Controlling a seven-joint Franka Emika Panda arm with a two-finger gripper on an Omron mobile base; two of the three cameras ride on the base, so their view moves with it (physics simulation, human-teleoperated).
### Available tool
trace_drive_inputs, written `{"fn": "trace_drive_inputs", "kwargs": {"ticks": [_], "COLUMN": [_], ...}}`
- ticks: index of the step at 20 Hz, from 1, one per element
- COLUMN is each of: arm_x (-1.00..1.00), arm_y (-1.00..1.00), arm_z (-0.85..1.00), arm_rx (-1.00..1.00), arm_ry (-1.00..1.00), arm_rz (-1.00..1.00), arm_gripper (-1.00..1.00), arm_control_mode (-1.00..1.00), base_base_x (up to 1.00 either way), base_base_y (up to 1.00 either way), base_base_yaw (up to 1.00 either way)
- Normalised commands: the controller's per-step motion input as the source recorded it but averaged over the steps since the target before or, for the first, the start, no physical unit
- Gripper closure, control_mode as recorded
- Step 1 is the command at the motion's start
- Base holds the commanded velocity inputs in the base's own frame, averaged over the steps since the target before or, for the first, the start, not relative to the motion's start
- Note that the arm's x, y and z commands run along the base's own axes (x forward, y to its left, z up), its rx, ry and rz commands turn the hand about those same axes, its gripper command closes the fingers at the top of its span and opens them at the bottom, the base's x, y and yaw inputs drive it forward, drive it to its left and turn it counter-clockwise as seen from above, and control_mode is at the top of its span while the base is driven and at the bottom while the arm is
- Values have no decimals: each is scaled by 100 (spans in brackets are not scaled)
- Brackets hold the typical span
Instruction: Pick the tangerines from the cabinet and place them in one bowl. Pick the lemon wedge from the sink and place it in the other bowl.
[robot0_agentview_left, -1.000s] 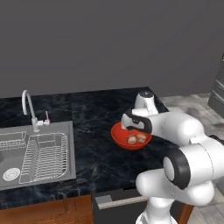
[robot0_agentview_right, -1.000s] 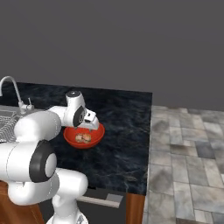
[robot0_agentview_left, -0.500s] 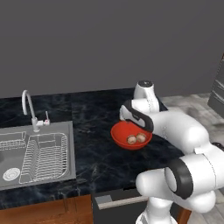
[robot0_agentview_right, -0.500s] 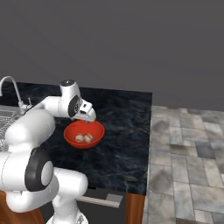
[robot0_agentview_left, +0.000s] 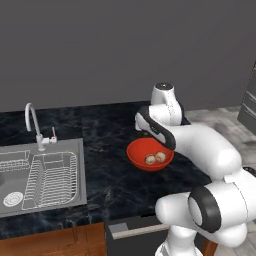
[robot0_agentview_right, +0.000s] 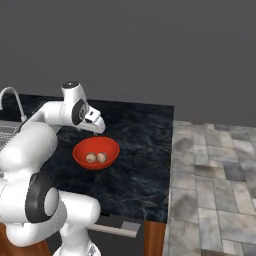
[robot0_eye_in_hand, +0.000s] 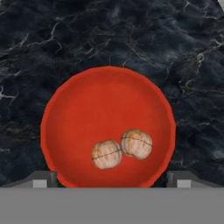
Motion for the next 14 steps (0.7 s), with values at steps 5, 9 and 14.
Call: {"fn": "trace_drive_inputs", "kwargs": {"ticks": [5,9,14], "arm_x": [-22,-42,-64], "arm_y": [-24,-37,-27], "arm_z": [29,8,0], "arm_rx": [5,5,1], "arm_ry": [0,0,-1], "arm_rz": [0,7,10], "arm_gripper": [-100,-100,-100], "arm_control_mode": [-100,-100,-100], "base_base_x": [0,0,0], "base_base_y": [0,0,0], "base_base_yaw": [0,0,0]}}
